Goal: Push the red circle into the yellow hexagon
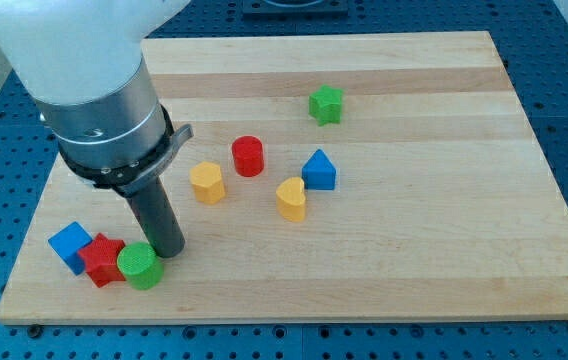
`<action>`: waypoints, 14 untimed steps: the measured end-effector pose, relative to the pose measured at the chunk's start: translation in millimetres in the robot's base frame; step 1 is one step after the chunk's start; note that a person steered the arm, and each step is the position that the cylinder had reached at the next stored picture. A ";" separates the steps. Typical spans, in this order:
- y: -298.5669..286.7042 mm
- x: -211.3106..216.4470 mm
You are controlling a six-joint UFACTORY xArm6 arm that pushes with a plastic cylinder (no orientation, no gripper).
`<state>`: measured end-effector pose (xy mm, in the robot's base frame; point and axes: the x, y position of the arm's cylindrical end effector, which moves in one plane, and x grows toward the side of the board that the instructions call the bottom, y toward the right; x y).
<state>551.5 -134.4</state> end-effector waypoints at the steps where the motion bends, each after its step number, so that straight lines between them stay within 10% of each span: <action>1: 49.7 -0.5; 6: 120.4 -177.9; 12: 63.8 -19.7; 14: 134.4 -1.1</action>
<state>550.4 0.0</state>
